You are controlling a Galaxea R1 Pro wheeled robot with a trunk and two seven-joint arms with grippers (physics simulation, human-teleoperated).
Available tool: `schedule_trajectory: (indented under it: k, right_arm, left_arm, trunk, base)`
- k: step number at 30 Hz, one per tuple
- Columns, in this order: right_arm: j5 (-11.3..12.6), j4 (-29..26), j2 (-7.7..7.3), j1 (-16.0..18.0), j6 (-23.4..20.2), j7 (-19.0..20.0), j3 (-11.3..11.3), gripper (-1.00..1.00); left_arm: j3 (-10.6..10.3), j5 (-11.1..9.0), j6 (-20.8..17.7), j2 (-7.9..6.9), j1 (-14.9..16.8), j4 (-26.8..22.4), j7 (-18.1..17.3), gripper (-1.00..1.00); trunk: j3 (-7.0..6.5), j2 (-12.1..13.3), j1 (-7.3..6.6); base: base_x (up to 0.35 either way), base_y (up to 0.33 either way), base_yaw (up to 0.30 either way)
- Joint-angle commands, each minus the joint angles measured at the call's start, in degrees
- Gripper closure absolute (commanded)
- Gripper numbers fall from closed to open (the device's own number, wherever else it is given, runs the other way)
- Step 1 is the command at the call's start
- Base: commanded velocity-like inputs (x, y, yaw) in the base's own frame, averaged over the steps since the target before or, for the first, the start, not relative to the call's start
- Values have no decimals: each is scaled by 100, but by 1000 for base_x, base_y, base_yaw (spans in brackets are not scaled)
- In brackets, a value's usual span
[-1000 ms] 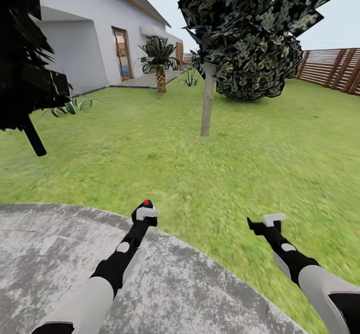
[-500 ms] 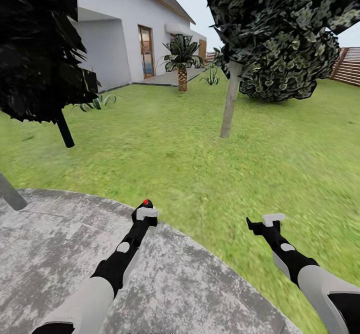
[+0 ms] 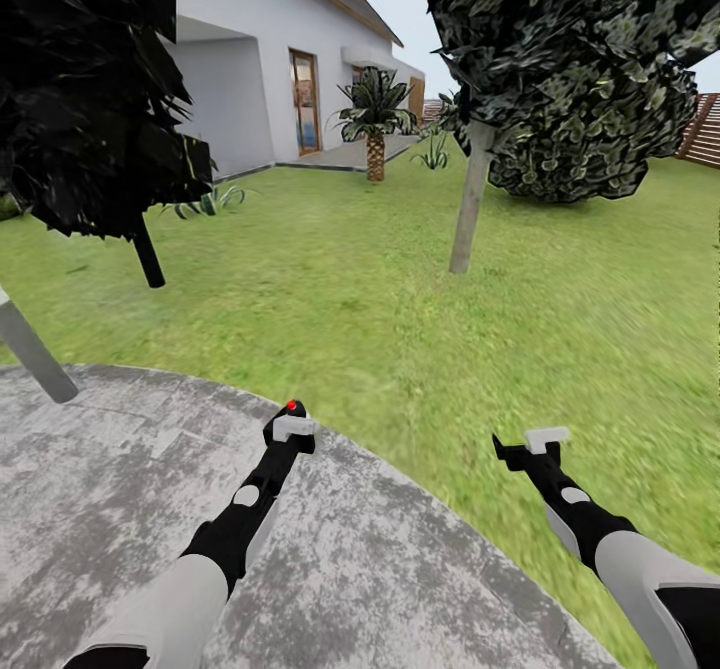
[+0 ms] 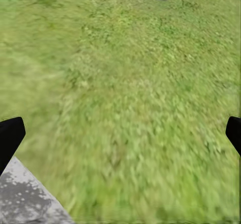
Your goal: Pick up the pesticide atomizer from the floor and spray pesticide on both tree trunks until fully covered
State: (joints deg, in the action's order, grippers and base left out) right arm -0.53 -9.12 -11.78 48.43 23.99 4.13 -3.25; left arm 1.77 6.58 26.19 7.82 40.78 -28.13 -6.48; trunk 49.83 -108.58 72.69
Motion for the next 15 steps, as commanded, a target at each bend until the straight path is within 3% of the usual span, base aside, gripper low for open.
schedule_trajectory:
  k: [1,10,15]
  right_arm:
    - [0,1,0,0,0,0,0,-100]
    - [0,5,0,0,0,0,0,-100]
    - [0,3,0,-2,0,0,0,-100]
  left_arm:
    - [-1,1,0,0,0,0,6,100]
    - [-1,1,0,0,0,0,6,100]
    - [-1,1,0,0,0,0,6,100]
  trunk:
    - [0,0,0]
    - [-48,0,0]
    - [-93,0,0]
  base:
    - [-340,0,1]
    - [-345,0,0]
    - [-162,0,0]
